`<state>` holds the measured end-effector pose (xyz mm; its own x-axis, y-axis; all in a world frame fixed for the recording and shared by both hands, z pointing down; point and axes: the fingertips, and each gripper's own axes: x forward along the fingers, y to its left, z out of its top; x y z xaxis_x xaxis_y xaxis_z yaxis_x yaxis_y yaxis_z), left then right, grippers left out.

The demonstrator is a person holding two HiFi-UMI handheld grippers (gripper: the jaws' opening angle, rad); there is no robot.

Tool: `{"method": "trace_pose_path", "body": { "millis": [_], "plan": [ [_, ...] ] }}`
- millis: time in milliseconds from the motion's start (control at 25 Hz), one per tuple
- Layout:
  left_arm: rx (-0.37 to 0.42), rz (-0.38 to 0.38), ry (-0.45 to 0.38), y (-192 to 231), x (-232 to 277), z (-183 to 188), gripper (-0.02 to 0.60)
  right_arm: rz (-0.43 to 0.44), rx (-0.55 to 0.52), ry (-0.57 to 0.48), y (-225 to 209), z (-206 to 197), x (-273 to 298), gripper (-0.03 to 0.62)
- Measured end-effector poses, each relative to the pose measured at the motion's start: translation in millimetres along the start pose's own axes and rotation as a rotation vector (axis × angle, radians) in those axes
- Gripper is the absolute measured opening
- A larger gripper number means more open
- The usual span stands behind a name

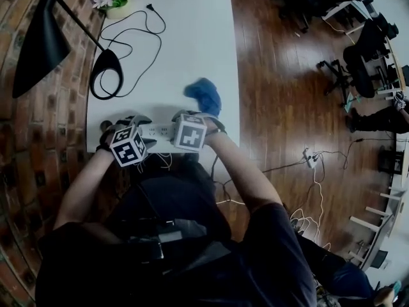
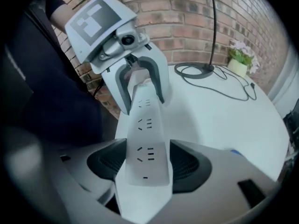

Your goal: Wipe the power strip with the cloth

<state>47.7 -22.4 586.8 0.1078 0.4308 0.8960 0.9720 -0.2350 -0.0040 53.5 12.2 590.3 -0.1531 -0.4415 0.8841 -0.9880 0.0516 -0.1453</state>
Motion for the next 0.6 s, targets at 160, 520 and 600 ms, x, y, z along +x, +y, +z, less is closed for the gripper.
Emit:
{"method": "trace_pose_path", "body": {
  "millis": [160,520,600],
  "plan": [
    [-0.003,0.0,0.008,-7.3,0.0,-6.3,0.291,0.07,0.013,-0.017,8.2,-1.3,12.4,0.296],
    [-0.197,0.016,-0.163,26.0,-39.0,-18.3,0.276,-0.228,-0.208,-0.003,-6.0,-0.4,14.6,0.279],
    [-0.31,-0.016,-0.191,37.0,-46.2,-29.6,0.278,-0.336,-0.3,0.018,-11.2,-1.3,12.5,0.279]
  ]
}}
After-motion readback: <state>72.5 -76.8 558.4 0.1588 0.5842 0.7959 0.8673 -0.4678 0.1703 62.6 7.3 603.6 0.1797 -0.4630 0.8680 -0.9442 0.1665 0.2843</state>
